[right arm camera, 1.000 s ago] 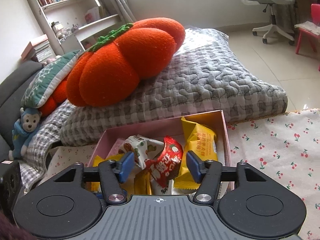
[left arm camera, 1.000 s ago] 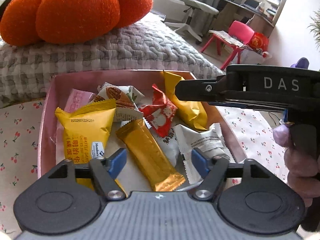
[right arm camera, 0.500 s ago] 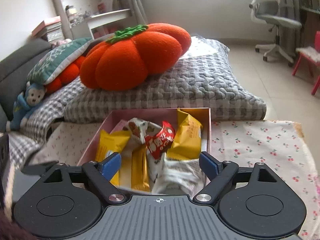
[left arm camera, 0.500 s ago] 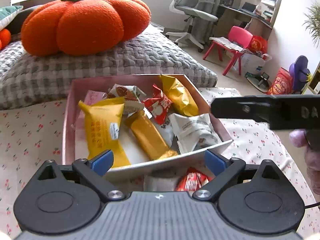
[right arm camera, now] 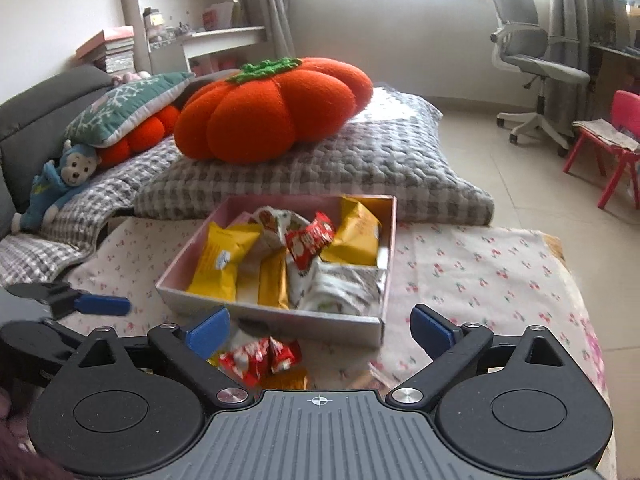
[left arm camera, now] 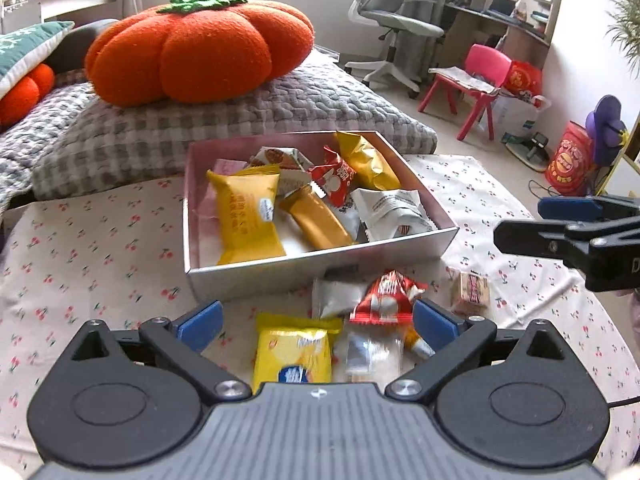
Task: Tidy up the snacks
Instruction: 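Grasp the yellow blue-label packet with the left tool while the right grasps the brown cake packet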
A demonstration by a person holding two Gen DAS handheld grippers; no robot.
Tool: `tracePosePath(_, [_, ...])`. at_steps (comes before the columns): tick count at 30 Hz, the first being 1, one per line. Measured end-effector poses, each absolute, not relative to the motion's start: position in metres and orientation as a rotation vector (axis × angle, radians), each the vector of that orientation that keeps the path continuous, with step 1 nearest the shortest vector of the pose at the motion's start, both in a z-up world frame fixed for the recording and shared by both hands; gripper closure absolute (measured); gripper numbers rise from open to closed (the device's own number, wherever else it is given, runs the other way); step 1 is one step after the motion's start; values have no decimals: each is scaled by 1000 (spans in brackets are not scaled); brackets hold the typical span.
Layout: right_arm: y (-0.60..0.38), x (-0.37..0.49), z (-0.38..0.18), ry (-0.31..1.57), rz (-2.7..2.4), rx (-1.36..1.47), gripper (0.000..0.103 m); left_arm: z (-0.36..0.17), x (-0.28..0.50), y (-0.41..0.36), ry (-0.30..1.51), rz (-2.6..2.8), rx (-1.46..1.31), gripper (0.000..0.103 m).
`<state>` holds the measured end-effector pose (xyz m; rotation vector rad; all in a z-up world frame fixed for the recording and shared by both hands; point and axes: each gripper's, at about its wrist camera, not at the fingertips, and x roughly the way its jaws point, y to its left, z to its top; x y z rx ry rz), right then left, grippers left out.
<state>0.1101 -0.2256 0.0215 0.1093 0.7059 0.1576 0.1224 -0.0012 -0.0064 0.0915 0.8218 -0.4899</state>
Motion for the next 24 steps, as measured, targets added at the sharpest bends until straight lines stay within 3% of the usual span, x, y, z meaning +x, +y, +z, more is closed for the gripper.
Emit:
tracePosePath(13, [-234, 71, -11, 683, 153, 146, 5, -33, 82, 15, 753, -471, 95, 1])
tracePosePath(24, [-245, 67, -55, 769, 72, 118, 5, -63, 73, 33, 754, -364, 70, 1])
